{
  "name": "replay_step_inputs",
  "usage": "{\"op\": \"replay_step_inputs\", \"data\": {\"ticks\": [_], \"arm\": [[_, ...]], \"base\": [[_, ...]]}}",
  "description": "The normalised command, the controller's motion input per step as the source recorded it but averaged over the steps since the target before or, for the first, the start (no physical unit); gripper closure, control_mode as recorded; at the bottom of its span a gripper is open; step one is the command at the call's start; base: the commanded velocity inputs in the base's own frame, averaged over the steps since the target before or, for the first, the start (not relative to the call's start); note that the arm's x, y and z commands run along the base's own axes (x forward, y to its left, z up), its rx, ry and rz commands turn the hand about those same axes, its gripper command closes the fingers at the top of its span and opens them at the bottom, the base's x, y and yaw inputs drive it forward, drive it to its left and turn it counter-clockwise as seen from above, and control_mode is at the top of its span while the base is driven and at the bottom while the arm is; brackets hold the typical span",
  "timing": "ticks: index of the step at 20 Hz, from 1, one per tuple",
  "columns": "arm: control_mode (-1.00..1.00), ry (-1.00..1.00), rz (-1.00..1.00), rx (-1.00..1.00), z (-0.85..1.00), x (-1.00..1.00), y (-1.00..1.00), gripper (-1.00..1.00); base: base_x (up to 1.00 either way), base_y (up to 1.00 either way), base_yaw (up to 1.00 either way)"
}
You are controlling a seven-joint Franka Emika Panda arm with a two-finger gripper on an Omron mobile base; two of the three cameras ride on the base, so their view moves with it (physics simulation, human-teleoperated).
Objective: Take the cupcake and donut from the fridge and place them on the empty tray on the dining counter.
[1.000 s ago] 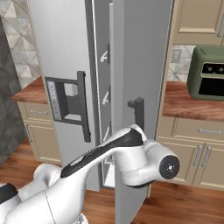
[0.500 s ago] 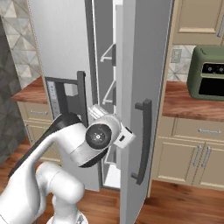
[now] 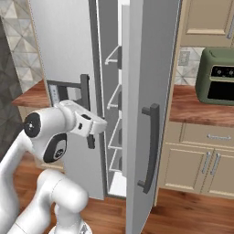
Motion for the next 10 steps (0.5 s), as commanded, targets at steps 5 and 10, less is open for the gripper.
{"op": "replay_step_inputs", "data": {"ticks": [5,10], "arm": [[-1.0,0.0,0.0,0.0,-0.06,0.59,0.04,-1.0],[-1.0,0.0,0.0,0.0,-0.22,0.73,-0.01,-1.0]], "base": [[0.0,0.0,0.0],[0.0,0.0,0.0]]}}
